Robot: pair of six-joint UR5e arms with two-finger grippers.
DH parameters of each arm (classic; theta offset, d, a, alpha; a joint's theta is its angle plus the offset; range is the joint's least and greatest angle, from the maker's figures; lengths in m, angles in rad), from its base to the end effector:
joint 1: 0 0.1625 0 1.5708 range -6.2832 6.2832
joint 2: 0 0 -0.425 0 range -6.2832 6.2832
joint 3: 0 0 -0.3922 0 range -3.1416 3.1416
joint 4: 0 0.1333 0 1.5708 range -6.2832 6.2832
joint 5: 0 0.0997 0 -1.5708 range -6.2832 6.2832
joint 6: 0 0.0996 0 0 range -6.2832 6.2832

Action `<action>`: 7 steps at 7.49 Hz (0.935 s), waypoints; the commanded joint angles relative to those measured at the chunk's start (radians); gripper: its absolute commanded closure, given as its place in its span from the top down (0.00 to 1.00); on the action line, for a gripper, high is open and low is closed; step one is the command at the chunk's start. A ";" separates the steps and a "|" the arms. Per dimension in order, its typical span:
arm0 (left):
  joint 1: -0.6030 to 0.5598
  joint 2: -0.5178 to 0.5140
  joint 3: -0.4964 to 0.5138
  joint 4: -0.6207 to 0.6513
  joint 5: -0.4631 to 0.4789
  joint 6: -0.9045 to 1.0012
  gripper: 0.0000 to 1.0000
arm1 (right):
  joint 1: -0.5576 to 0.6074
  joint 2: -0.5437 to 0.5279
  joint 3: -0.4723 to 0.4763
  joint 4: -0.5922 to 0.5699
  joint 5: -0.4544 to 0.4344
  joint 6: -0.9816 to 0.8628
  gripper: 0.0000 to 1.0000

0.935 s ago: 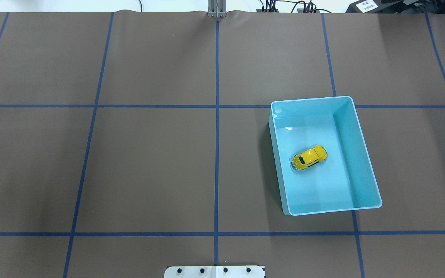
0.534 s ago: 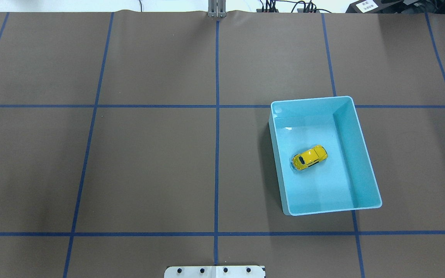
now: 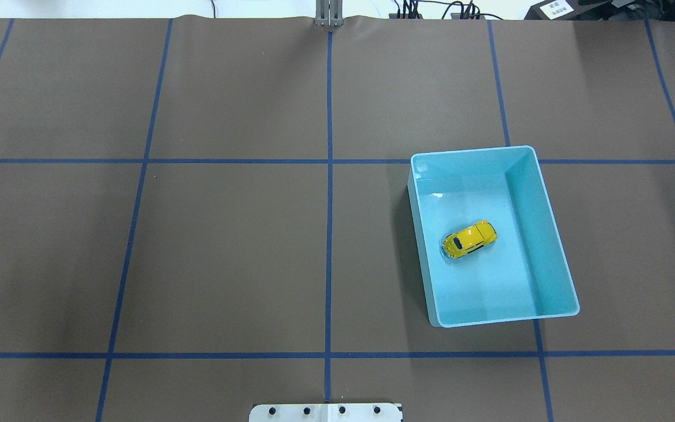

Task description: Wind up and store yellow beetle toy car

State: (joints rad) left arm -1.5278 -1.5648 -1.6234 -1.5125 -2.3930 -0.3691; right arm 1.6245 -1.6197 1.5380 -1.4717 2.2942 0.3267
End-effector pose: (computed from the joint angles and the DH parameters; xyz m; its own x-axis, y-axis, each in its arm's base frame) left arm -0.0393 -0.4903 0.6382 0.6500 -0.3411 -0.6790 0.2054 0.9392 -0.2752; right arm 0.0926 -0.4668 0.6919 0.6923 0.3476 0.6324 -0.2912 0.9364 -0.1959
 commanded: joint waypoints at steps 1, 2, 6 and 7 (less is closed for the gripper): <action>0.000 0.000 -0.001 0.000 0.000 -0.001 1.00 | 0.000 0.004 0.001 0.002 -0.002 -0.003 1.00; -0.002 0.000 -0.003 0.000 0.000 -0.001 1.00 | 0.000 0.003 -0.010 0.022 -0.005 -0.003 1.00; -0.002 0.002 -0.003 0.002 0.000 -0.002 1.00 | -0.005 0.004 -0.015 0.027 -0.007 -0.001 1.00; -0.002 0.000 -0.001 0.002 0.000 -0.011 1.00 | -0.005 0.004 -0.015 0.027 -0.007 -0.001 1.00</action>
State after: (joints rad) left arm -1.5294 -1.5635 -1.6258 -1.5115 -2.3930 -0.3727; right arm 1.6209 -1.6160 1.5226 -1.4452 2.2872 0.3251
